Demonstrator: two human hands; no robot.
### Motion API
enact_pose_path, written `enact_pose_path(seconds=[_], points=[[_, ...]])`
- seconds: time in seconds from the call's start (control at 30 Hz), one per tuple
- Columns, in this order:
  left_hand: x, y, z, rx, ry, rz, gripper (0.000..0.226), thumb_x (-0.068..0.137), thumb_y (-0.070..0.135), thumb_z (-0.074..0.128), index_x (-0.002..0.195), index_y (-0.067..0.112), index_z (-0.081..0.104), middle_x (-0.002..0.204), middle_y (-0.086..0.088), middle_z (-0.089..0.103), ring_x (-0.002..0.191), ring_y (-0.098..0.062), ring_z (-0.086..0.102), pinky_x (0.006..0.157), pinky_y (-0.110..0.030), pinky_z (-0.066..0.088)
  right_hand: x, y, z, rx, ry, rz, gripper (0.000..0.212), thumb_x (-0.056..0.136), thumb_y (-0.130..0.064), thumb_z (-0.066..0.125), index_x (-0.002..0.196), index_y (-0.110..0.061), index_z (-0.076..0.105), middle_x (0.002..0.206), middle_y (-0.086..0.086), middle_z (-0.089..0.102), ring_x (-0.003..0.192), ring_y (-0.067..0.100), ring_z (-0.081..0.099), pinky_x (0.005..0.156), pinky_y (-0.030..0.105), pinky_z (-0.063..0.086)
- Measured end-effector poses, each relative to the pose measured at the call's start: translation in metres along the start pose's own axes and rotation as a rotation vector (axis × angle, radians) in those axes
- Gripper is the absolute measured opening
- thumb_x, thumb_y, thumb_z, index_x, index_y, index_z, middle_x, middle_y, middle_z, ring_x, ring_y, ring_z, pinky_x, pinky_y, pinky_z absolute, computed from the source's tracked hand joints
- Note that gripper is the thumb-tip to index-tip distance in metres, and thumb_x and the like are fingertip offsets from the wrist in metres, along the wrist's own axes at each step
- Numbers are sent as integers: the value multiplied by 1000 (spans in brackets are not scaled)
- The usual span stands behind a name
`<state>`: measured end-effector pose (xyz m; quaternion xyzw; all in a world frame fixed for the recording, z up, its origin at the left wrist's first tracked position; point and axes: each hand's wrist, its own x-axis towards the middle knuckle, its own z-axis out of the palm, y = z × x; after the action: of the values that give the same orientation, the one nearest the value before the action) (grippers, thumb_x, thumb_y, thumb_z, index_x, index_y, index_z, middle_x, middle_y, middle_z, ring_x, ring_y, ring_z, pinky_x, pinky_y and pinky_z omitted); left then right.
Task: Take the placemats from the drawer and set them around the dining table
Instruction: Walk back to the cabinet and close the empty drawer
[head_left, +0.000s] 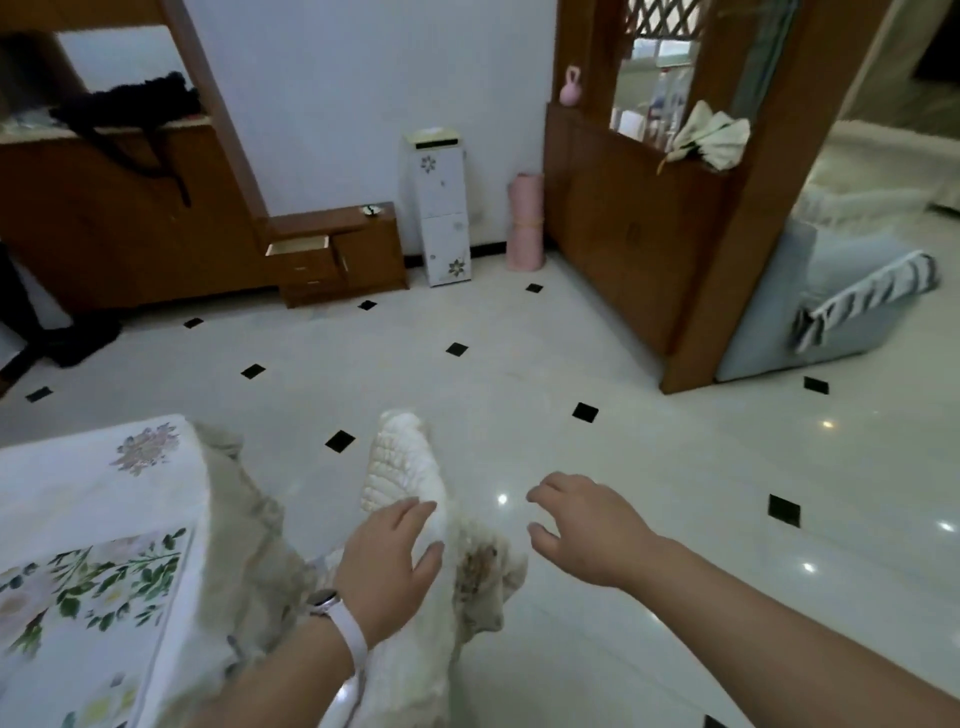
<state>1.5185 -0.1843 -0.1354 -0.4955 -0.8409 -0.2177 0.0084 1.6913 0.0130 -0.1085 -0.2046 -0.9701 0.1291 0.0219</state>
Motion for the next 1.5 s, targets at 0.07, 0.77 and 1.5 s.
enact_pose_path(seconds=[0.07, 0.77, 1.5], points=[[17, 32, 11, -16, 0, 2, 47, 84, 36, 57, 124, 13, 65, 123, -9, 66, 111, -29, 61, 93, -42, 49, -16, 33, -11, 12, 18, 30, 50, 96, -48, 42, 139, -23, 49, 137, -3, 52, 120, 20, 50, 94, 34, 43], [191, 153, 115, 18, -171, 251, 46, 82, 34, 63, 123, 14, 65, 122, -9, 67, 109, -31, 63, 89, -45, 51, 10, 238, -75, 18, 59, 267, 48, 95, -48, 44, 136, -23, 53, 132, -4, 54, 118, 18, 51, 96, 34, 44], [485, 43, 132, 48, -135, 65, 52, 94, 45, 52, 140, 21, 49, 149, -7, 44, 135, -26, 41, 109, -41, 35, 336, 337, -118, -177, -74, 36, 46, 93, -54, 39, 126, -26, 55, 119, -4, 57, 107, 20, 54, 86, 35, 45]])
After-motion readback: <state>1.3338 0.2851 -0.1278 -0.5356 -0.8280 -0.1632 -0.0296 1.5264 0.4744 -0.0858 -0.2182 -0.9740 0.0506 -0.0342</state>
